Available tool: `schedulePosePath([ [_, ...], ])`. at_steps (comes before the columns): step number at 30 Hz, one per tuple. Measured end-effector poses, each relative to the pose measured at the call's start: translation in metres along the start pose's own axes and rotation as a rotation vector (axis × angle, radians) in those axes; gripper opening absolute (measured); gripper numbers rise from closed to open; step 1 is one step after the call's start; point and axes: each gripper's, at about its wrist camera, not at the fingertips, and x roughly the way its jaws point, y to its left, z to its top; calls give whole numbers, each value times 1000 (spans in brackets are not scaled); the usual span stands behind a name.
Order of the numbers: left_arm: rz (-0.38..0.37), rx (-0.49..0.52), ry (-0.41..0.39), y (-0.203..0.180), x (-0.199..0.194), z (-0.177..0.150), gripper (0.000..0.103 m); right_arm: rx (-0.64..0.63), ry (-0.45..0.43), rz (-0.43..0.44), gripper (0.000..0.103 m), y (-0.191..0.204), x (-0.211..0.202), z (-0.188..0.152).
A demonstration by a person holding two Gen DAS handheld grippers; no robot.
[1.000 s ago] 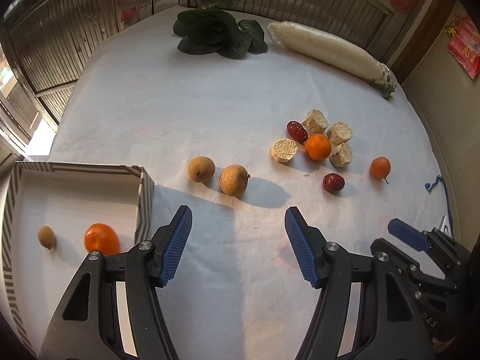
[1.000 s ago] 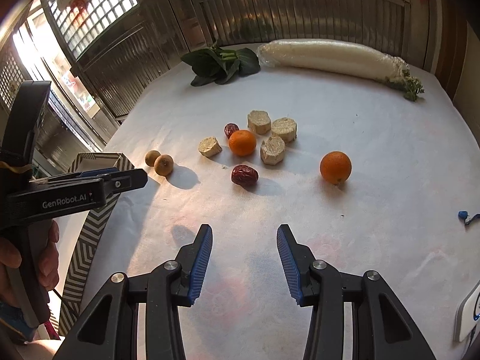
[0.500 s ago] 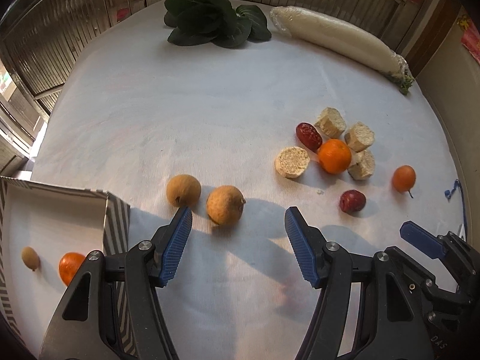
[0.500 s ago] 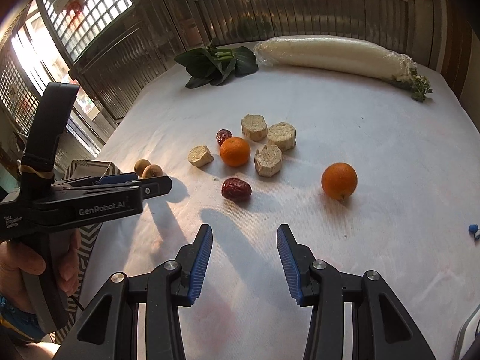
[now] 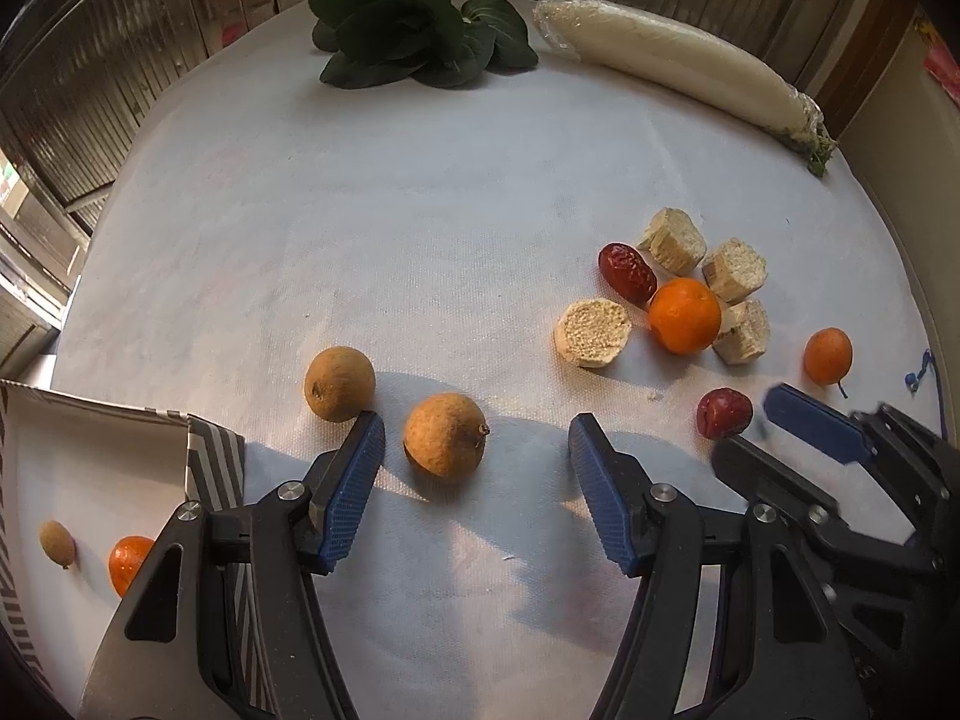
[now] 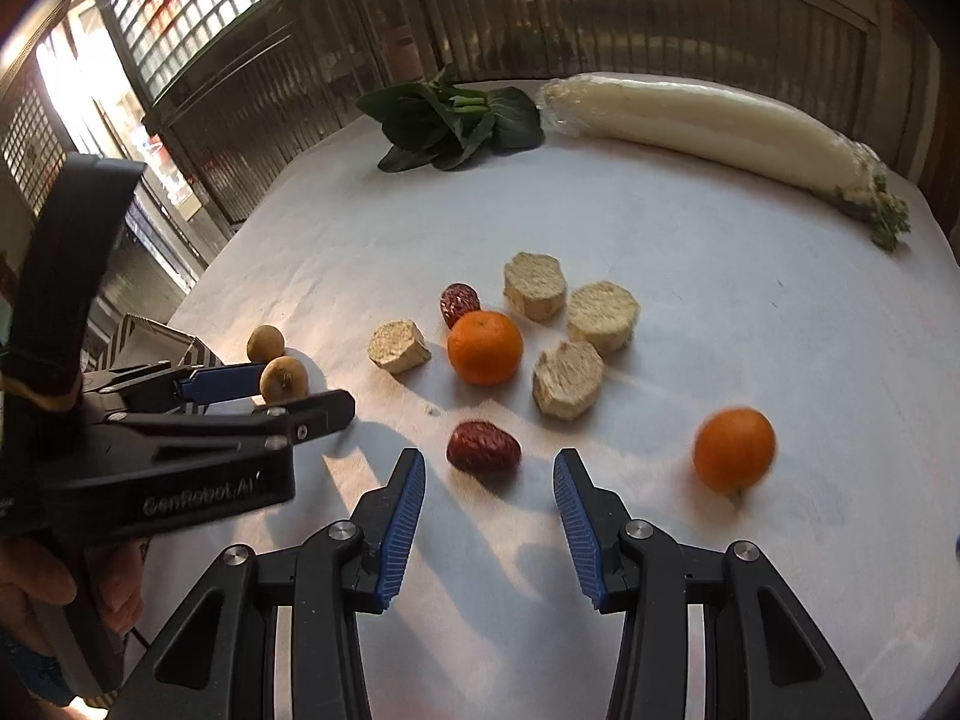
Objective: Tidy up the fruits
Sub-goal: 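Grasp the red jujube with the right gripper while the left grasps a brown fruit, then carry the jujube and brown fruit in both grippers over the striped box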
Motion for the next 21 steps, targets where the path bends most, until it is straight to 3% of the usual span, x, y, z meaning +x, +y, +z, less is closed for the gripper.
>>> schedulePosePath([
  [2,14,12,-6,0,0,-1,48,-4,16,-4,32,1,8,2],
  [5,16,8,-11,4,-3,-1,27,-21,12,-23,27,4,10,0],
  [15,-15,6,-40,14,-36,-14,27,4,-18,-38,27,2,-24,-16],
  [21,9,10,-69,18,-62,-29,27,36,-27,-34,27,6,-44,-26],
])
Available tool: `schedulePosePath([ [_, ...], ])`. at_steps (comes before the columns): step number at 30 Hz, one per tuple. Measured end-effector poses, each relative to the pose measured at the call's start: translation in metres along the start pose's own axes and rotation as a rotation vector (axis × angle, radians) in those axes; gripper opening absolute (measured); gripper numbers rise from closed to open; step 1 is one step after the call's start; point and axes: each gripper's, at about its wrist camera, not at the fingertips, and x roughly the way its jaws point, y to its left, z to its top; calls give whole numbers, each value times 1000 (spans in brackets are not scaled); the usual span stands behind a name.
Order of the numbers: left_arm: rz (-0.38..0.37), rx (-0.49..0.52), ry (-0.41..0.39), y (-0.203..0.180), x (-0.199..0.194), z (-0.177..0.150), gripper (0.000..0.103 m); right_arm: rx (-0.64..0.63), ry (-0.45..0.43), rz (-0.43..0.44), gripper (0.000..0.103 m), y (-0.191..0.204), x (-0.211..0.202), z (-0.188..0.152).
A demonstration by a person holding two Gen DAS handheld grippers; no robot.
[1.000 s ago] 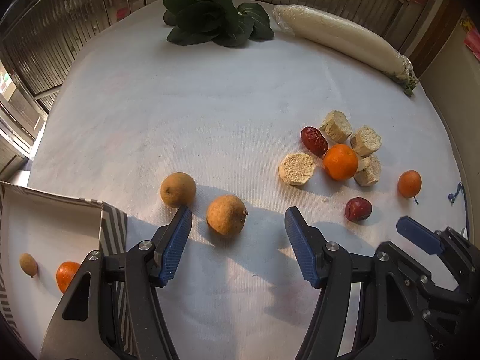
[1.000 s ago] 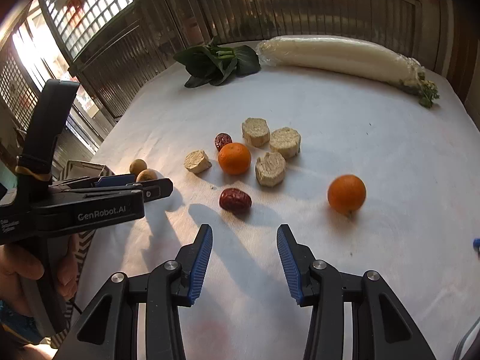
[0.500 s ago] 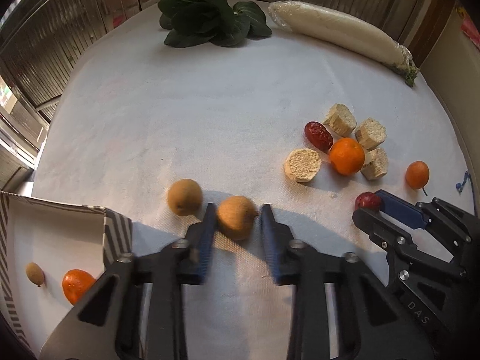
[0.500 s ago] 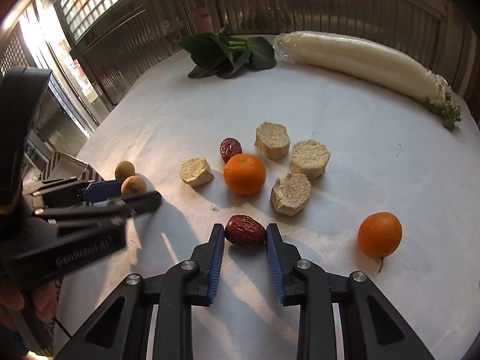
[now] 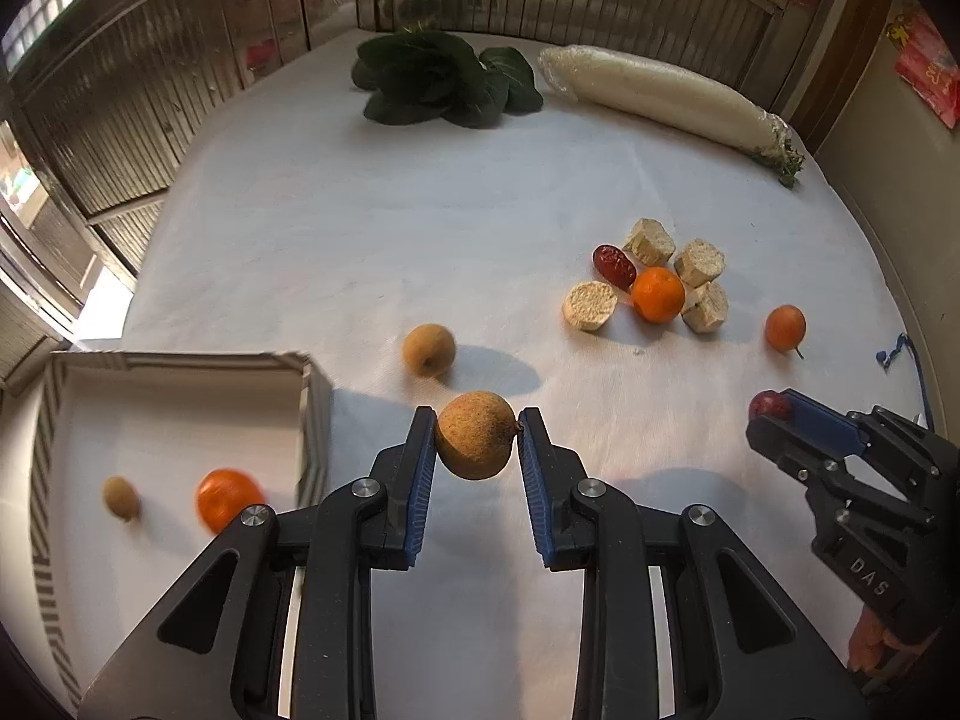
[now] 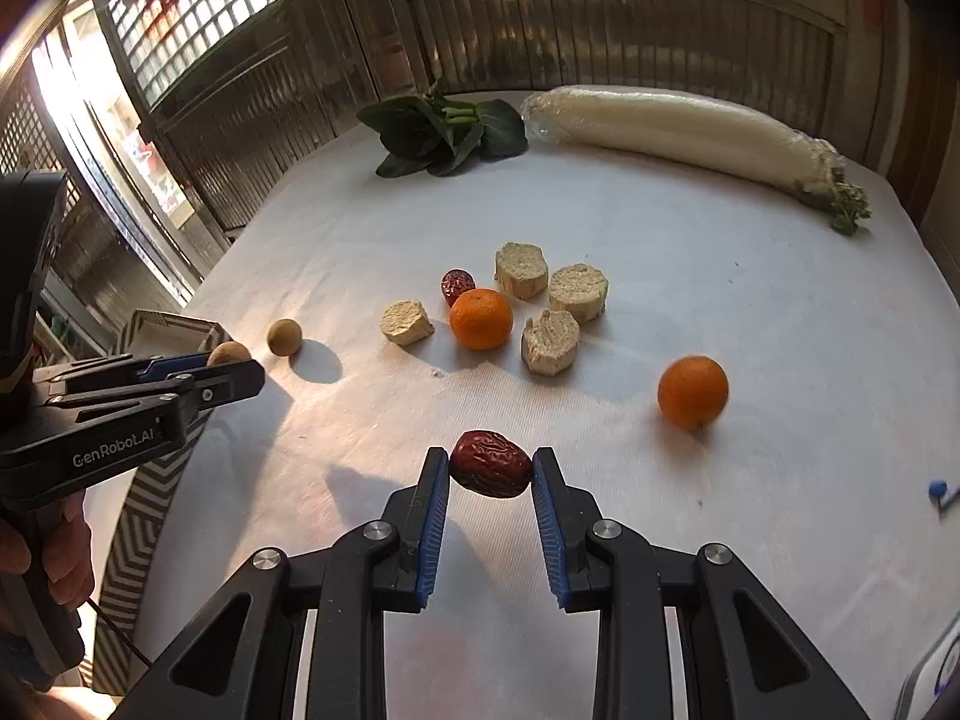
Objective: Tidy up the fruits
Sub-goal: 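Carry the jujube and brown fruit in both grippers over the striped box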
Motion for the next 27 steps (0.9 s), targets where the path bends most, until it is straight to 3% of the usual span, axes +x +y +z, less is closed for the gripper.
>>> schedulePosePath([
  [13,33,-10,-49,16,-42,-25,27,-49,-26,31,27,42,-27,-7],
  [27,101,-93,-86,64,-72,-48,27,-175,-43,90,27,108,-39,-2],
])
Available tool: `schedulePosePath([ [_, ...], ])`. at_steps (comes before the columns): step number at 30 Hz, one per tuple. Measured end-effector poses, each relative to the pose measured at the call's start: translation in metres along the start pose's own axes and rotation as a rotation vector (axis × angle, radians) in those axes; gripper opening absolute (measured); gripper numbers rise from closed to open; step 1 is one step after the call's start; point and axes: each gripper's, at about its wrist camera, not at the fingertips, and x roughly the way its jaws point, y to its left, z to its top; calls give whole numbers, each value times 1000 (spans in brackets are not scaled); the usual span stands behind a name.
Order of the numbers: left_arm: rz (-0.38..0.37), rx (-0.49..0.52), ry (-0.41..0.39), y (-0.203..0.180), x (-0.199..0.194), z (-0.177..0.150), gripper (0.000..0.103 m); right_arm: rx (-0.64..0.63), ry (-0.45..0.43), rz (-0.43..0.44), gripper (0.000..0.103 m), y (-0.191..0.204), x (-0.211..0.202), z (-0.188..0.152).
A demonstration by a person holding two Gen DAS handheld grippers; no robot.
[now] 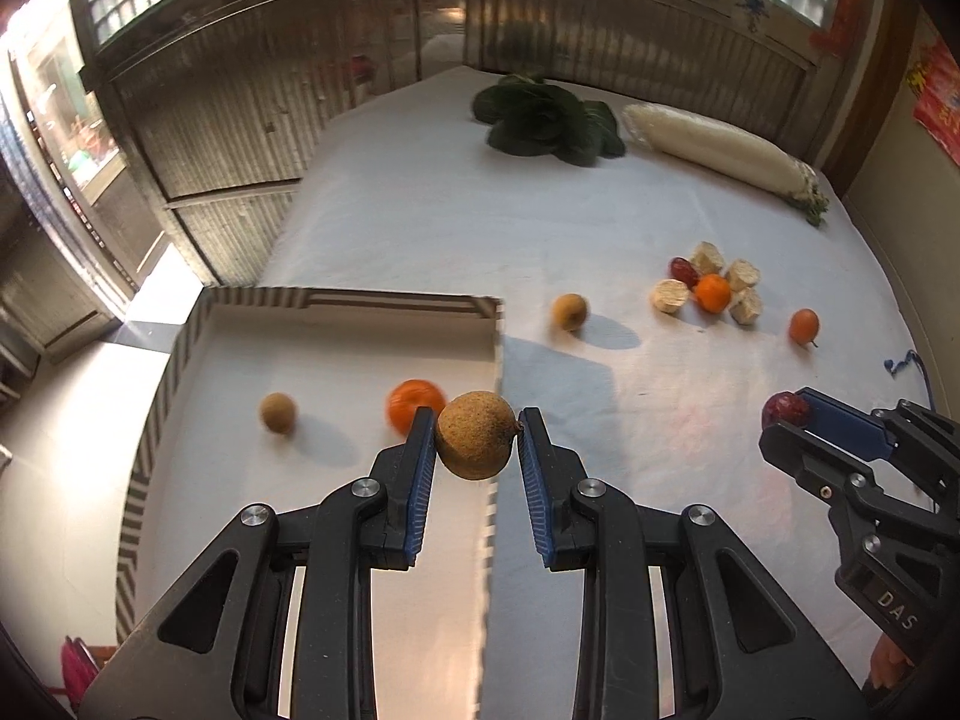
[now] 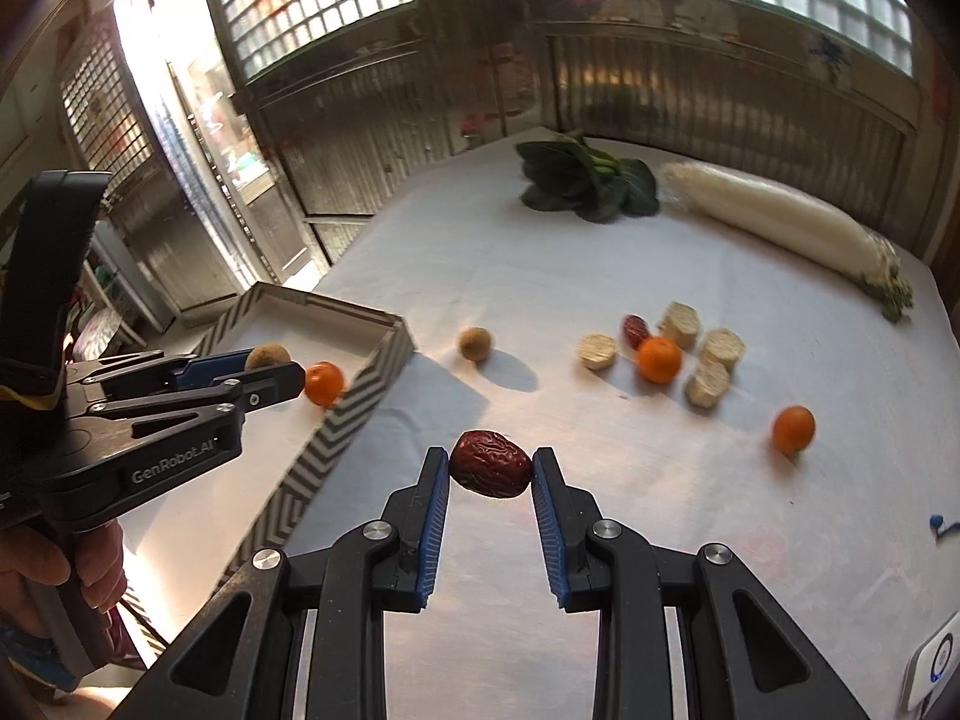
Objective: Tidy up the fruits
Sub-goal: 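Carry the jujube and brown fruit in both grippers over the striped box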
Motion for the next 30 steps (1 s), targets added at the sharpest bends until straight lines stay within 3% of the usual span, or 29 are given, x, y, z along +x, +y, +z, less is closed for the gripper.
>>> schedulePosePath([
  [30,143,-180,42,99,0,-34,27,-196,72,159,27,98,50,26],
])
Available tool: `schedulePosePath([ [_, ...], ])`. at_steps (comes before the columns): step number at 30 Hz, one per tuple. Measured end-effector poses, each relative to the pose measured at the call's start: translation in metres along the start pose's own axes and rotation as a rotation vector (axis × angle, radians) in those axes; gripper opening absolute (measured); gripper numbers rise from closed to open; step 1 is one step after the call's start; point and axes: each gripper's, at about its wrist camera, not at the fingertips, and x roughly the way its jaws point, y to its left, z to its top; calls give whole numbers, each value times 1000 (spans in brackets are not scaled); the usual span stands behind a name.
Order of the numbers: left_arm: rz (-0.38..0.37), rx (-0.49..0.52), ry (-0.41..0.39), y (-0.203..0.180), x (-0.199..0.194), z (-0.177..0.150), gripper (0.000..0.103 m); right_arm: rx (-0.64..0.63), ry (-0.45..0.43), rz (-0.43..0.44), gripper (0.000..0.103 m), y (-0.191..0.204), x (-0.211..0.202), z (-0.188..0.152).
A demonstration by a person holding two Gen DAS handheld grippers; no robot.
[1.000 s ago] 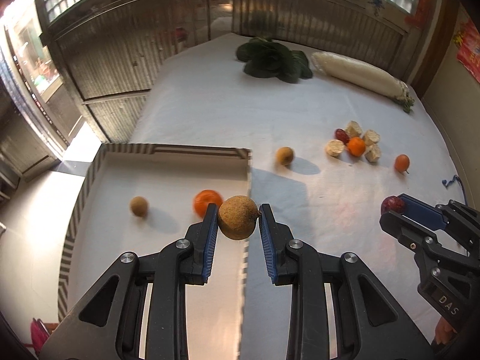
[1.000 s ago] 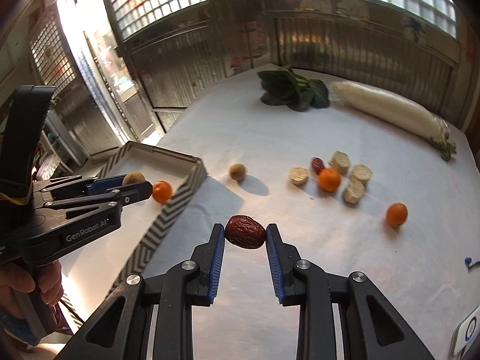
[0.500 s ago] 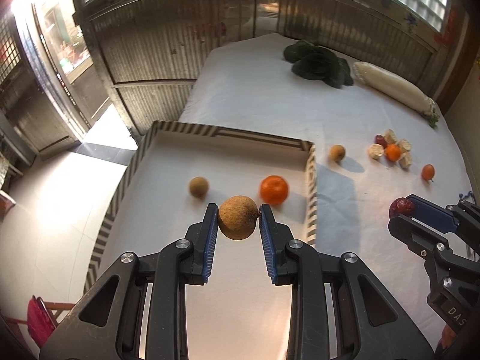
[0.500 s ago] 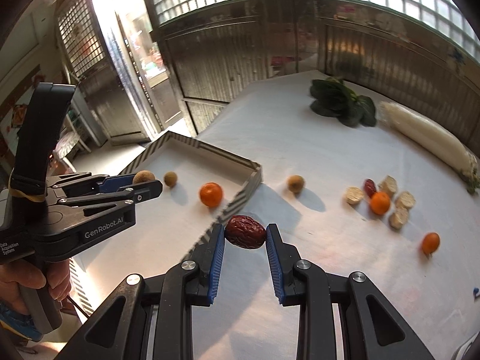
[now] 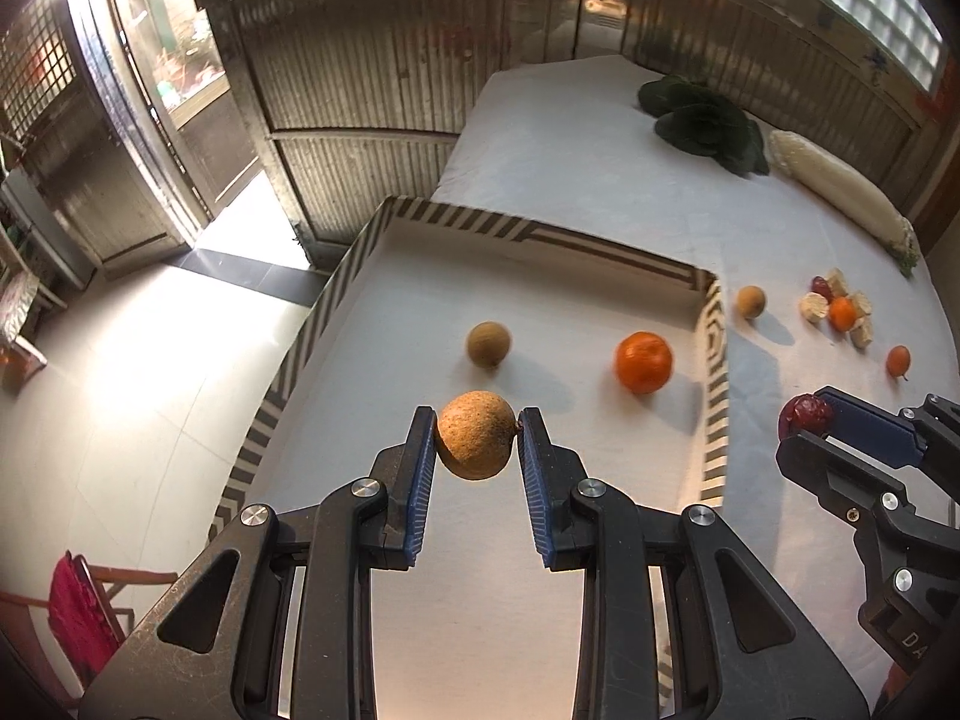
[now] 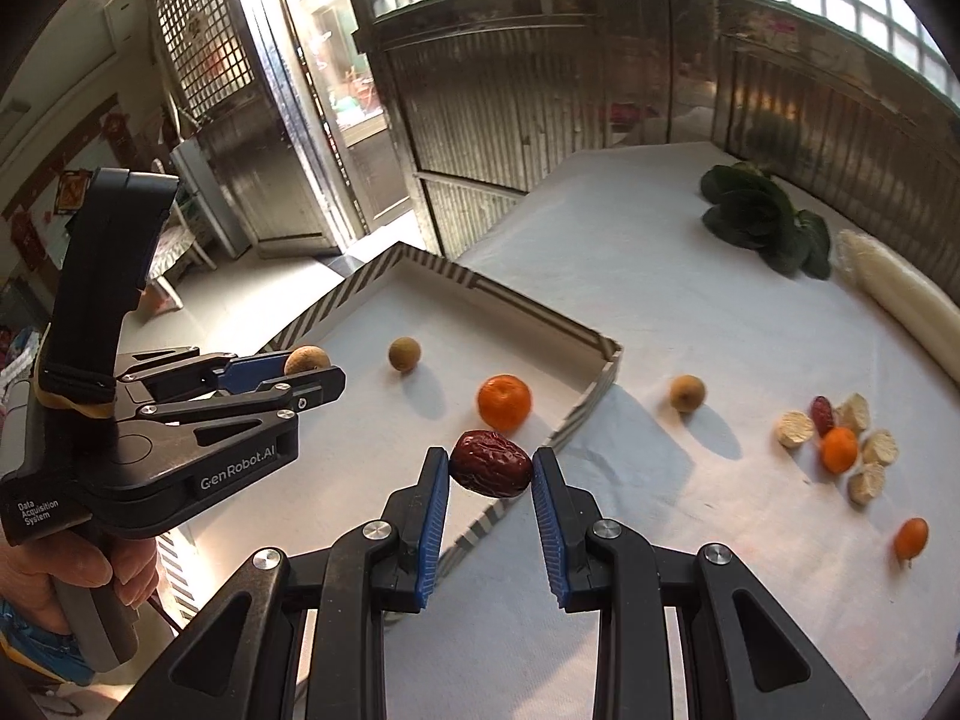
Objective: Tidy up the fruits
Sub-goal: 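Carry the jujube and brown fruit in both grippers over the striped box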
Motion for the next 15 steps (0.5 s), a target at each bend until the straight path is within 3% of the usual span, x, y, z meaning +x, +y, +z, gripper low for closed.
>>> schedulePosePath([
  [15,38,-44,34,18,23,-1,27,-41,77,59,27,15,47,10],
])
